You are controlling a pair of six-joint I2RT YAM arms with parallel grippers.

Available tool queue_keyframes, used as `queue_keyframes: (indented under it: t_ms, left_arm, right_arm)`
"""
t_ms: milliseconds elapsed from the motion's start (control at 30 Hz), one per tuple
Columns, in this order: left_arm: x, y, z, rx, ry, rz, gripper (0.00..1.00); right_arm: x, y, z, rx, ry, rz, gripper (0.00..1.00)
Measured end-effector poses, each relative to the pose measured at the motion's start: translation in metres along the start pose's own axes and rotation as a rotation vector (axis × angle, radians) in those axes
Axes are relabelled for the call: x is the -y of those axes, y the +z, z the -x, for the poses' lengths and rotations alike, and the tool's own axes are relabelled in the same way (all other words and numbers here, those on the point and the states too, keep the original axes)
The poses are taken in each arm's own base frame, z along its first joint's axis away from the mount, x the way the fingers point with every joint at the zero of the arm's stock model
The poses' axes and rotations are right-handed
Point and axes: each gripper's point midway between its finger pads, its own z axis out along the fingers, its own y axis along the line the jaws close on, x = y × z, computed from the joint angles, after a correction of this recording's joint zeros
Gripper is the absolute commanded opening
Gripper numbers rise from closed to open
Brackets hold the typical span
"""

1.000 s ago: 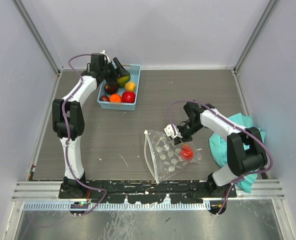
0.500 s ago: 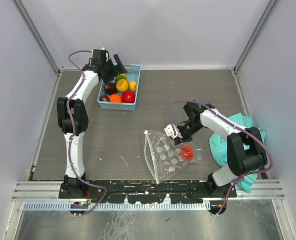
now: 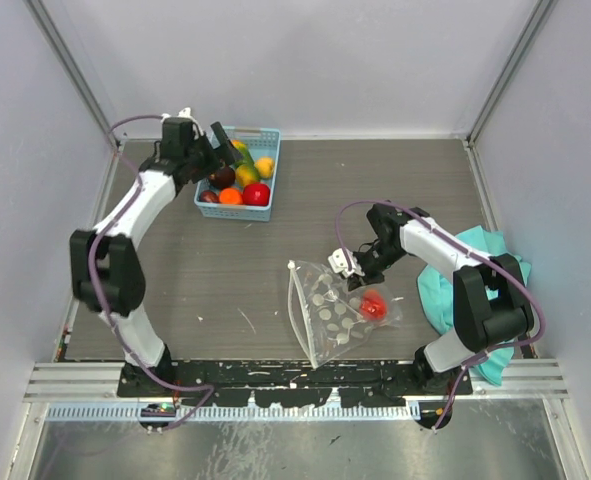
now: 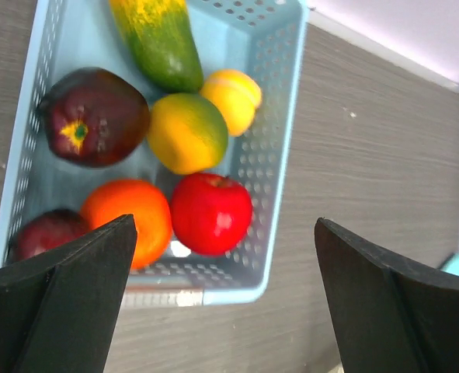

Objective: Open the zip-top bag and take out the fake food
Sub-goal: Pick up the fake fruit from the zipper food storage bag.

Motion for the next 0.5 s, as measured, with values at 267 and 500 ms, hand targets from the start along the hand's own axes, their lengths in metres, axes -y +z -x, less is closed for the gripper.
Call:
queue_keyframes:
  t_ms: [267, 500]
  left_arm:
    - [0.015, -0.107, -0.040, 0.159, 0.018, -0.223, 0.98]
    - [0.011, -0.156, -0.102, 0.142, 0.009, -0.391, 0.98]
  right_arm:
    - [0.000, -0.002, 0.004, 0.008, -0.009, -0.006, 0.04]
    - [0.000, -0.004, 0.006, 0.014, -0.014, -0.016, 0.05]
